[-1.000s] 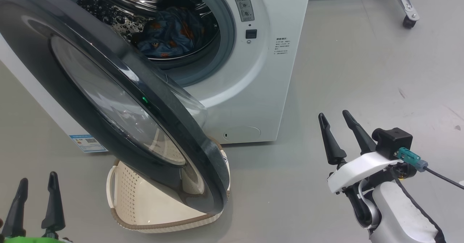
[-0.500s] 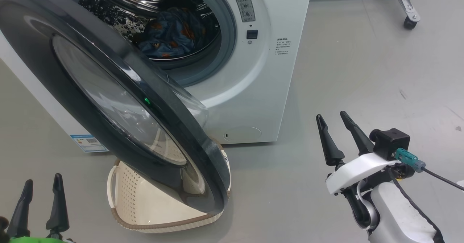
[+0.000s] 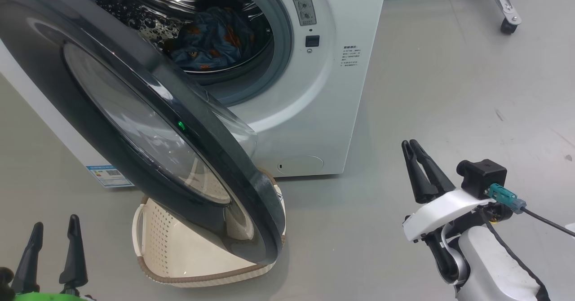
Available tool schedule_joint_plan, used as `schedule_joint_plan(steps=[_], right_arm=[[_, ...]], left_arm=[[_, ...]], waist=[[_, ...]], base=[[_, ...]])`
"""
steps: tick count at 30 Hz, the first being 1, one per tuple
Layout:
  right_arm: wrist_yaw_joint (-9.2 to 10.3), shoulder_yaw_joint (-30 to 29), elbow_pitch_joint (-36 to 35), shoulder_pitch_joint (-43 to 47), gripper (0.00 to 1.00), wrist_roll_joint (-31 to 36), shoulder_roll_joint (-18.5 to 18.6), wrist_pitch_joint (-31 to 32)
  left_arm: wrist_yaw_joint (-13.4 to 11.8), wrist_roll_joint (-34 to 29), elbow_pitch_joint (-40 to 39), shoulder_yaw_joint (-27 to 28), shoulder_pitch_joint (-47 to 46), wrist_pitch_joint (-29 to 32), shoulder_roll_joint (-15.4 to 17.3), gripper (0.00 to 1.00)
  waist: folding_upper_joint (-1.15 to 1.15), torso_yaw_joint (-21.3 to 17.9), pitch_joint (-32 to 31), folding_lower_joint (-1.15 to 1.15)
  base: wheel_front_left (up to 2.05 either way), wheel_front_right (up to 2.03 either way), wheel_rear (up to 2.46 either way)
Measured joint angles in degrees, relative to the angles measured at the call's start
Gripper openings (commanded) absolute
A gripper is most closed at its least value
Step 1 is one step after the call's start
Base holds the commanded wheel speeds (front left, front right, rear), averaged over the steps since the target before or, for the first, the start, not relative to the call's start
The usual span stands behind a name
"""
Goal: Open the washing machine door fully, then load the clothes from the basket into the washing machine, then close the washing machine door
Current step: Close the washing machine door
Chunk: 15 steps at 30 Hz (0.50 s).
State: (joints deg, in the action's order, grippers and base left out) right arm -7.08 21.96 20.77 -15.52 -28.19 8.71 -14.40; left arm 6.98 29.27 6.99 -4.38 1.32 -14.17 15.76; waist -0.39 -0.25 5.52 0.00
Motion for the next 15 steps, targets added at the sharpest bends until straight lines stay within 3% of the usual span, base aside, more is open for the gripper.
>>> schedule_joint_plan(steps=[1, 15], right_arm=[[0.0, 0.0, 0.0, 0.0, 0.0, 0.0, 0.0, 0.0], [0.0, -1.0, -3.9, -1.3, 0.0, 0.5, 0.3, 0.0]], left_arm=[[0.0, 0.0, 0.1, 0.0, 0.0, 0.0, 0.0, 1.0], [0.0, 0.4, 1.1, -0.4, -0.9, -0.1, -0.3, 1.0]], waist=[[0.0, 0.0, 0.0, 0.0], [0.0, 0.2, 0.1, 0.0]], base=[[0.0, 0.0, 0.0], [0.0, 0.0, 0.0]])
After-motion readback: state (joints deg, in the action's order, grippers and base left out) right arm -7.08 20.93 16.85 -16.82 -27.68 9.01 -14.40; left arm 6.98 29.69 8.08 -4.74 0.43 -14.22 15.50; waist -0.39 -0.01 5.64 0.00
